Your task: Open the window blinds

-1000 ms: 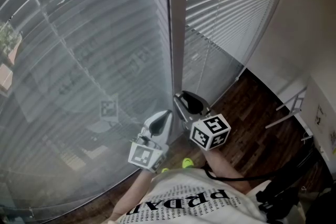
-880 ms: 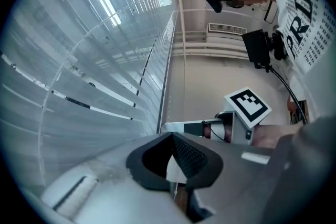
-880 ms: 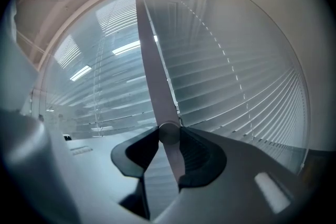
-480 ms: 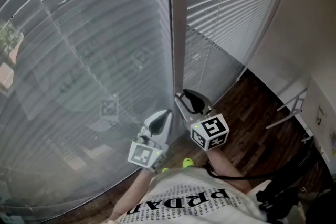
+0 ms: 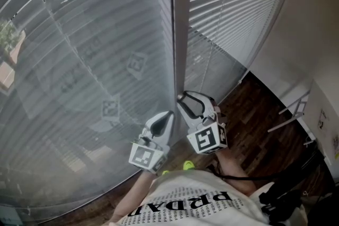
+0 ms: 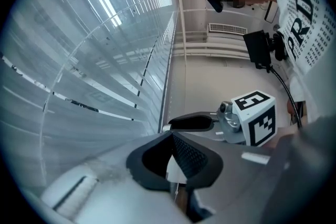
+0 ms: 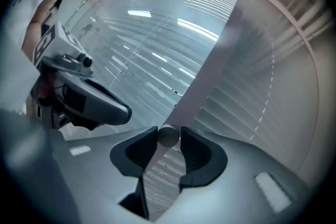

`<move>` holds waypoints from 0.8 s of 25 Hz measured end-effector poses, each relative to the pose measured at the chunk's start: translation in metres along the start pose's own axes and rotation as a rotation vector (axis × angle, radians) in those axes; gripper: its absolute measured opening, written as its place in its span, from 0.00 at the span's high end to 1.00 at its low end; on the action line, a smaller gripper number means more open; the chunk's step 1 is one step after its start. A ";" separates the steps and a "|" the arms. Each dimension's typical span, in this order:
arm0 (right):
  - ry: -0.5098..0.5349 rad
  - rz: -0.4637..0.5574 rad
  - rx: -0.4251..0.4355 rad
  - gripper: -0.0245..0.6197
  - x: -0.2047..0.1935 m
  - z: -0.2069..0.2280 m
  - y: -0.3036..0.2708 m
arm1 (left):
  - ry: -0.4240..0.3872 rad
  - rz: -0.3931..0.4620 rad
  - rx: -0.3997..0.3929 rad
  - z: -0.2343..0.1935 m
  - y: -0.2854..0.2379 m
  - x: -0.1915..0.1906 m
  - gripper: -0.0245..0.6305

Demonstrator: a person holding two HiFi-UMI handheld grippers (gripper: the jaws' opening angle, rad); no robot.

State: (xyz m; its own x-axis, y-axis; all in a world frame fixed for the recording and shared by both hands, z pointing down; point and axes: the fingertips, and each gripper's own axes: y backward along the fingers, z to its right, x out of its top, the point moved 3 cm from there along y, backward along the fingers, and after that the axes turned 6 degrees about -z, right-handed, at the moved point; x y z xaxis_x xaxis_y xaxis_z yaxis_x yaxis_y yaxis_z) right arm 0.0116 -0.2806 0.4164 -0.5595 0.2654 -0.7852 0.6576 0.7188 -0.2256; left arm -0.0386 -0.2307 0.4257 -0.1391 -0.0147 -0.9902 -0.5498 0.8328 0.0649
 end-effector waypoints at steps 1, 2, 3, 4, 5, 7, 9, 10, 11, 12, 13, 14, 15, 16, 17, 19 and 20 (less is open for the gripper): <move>0.037 -0.012 -0.002 0.74 0.000 -0.001 -0.001 | -0.001 0.000 -0.001 0.000 0.000 0.000 0.97; 0.072 -0.023 -0.004 0.74 -0.001 -0.002 -0.002 | -0.002 0.000 -0.003 0.001 -0.001 0.000 0.97; 0.104 -0.033 -0.005 0.74 -0.001 -0.003 -0.003 | -0.002 0.000 -0.004 0.001 -0.001 0.000 0.97; 0.129 -0.039 -0.007 0.74 -0.001 -0.003 -0.004 | -0.002 0.000 -0.004 0.002 -0.001 0.000 0.97; 0.148 -0.043 -0.011 0.75 -0.001 -0.004 -0.004 | -0.001 0.000 -0.003 0.002 -0.001 0.000 0.97; 0.169 -0.042 -0.020 0.76 0.000 -0.004 -0.004 | 0.002 -0.003 0.001 0.002 0.000 0.000 0.97; 0.172 -0.036 -0.028 0.77 0.000 -0.004 -0.004 | 0.004 -0.006 0.004 0.001 0.000 -0.001 0.97; 0.169 -0.033 -0.030 0.77 -0.001 -0.004 -0.004 | 0.004 -0.006 0.005 0.001 -0.001 -0.001 0.97; 0.165 -0.030 -0.032 0.77 -0.001 -0.004 -0.004 | 0.004 -0.005 0.006 0.001 -0.001 -0.001 0.97; 0.160 -0.028 -0.032 0.77 -0.001 -0.004 -0.004 | 0.004 -0.004 0.006 0.001 -0.001 -0.001 0.97; 0.154 -0.026 -0.031 0.77 -0.001 -0.005 -0.004 | 0.004 -0.003 0.007 0.001 -0.001 -0.001 0.97; 0.149 -0.025 -0.029 0.77 0.000 -0.005 -0.004 | 0.004 -0.002 0.007 0.001 0.000 -0.001 0.97; 0.143 -0.023 -0.027 0.76 0.000 -0.005 -0.004 | 0.003 -0.002 0.007 0.001 0.000 -0.001 0.97; 0.135 -0.022 -0.025 0.76 -0.001 -0.004 -0.004 | 0.003 -0.003 0.008 0.000 -0.001 -0.001 0.97; 0.127 -0.021 -0.024 0.76 -0.001 -0.004 -0.004 | 0.003 -0.004 0.008 0.000 -0.001 -0.001 0.97; 0.112 -0.020 -0.022 0.76 -0.001 -0.003 -0.005 | 0.003 -0.006 0.007 0.000 -0.001 -0.001 0.97; 0.106 -0.020 -0.022 0.76 -0.001 -0.003 -0.004 | 0.003 -0.006 0.007 0.000 -0.001 -0.001 0.97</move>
State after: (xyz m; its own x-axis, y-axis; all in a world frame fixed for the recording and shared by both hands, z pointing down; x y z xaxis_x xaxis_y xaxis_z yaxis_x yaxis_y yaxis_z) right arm 0.0078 -0.2821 0.4203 -0.6235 0.3162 -0.7150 0.6351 0.7382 -0.2274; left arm -0.0377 -0.2316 0.4268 -0.1384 -0.0212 -0.9902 -0.5449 0.8365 0.0582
